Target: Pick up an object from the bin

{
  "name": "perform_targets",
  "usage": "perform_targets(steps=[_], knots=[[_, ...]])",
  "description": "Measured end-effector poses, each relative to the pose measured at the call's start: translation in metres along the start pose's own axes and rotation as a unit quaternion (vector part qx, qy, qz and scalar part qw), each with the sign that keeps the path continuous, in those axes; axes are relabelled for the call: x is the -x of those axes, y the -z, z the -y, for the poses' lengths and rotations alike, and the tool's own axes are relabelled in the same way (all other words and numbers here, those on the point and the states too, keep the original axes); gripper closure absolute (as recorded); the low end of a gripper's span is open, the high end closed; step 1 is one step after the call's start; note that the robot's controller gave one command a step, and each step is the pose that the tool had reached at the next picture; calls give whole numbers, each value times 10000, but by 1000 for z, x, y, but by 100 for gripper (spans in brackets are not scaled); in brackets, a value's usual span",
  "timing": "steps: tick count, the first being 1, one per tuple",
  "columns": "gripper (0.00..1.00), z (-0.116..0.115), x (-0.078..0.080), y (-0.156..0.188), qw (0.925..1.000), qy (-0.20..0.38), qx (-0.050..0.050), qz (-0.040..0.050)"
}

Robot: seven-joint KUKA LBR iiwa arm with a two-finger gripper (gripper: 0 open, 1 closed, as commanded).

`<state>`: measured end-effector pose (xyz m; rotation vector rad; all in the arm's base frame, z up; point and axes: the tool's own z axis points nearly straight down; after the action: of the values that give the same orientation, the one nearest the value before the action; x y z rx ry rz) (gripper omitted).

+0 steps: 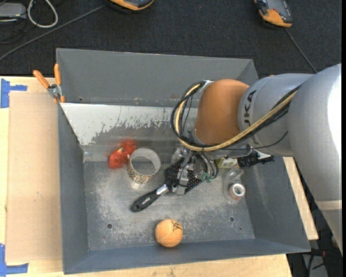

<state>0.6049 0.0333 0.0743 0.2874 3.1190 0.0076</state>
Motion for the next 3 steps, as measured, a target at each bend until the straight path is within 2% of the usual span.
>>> perform_targets(steps=[1, 2, 3], knots=[[100, 2, -1, -1, 9994, -336, 1, -41], [100, -6, 12, -2, 9999, 109, 3, -25], [100, -2, 8, 0, 9997, -258, 14, 6]])
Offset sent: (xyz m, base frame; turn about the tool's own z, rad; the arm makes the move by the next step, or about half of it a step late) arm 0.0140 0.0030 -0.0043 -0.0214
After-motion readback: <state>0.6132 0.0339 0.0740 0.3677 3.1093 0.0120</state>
